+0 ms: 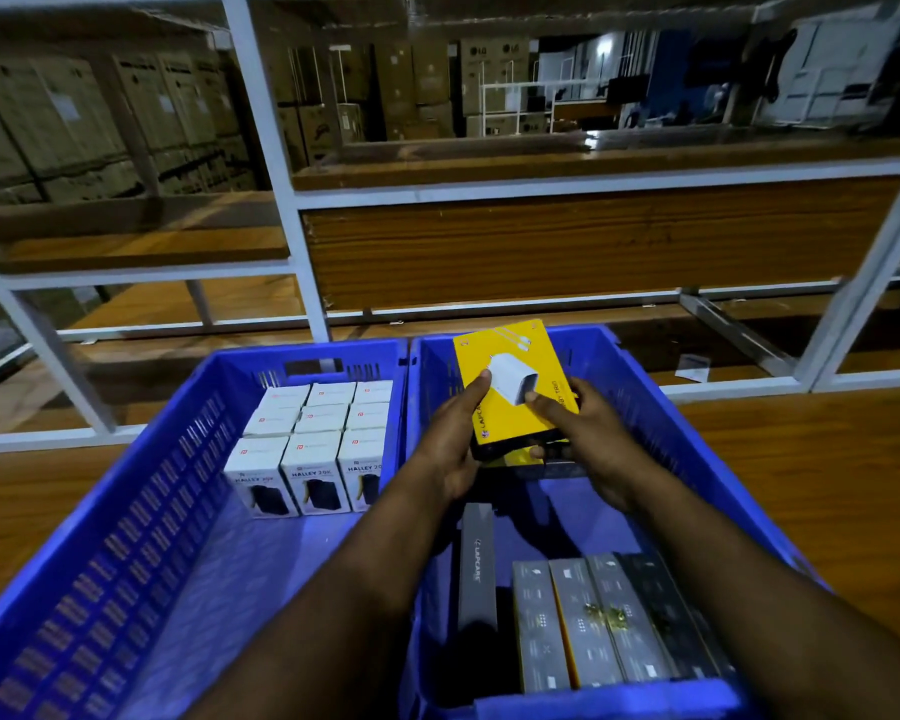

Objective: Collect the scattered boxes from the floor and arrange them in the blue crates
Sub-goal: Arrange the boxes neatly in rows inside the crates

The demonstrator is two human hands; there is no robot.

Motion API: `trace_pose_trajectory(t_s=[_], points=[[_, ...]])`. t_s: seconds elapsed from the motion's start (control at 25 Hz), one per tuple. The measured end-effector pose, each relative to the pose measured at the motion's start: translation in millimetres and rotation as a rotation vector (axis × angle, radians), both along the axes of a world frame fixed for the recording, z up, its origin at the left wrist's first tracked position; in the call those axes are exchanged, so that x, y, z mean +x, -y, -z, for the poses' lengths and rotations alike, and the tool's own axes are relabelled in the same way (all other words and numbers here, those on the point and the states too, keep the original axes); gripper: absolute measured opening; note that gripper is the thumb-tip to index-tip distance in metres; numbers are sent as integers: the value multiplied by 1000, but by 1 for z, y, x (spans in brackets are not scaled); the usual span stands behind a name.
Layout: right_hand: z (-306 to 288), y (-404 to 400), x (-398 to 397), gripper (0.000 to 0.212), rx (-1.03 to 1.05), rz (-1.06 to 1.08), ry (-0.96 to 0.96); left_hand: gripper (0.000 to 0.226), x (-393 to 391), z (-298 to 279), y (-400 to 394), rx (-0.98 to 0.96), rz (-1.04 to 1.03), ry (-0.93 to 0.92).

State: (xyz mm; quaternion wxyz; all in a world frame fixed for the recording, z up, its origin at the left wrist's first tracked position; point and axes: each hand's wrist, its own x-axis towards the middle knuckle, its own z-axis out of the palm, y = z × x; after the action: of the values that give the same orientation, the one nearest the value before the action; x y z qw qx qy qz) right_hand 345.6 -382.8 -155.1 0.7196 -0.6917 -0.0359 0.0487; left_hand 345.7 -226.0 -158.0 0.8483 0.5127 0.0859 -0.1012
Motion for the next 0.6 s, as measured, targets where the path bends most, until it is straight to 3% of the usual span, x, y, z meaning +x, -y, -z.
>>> trace_pose_trajectory(t_s=[0.4,0.52,0.6], points=[[6,-6,11,30,157,98,-70,30,-5,6,0,153,15,3],[2,5,25,46,223,256,-105,6,-3,0,-7,223,-15,41],[2,19,32,59,274,275,-147,7,-2,-4,-14,225,-10,53]])
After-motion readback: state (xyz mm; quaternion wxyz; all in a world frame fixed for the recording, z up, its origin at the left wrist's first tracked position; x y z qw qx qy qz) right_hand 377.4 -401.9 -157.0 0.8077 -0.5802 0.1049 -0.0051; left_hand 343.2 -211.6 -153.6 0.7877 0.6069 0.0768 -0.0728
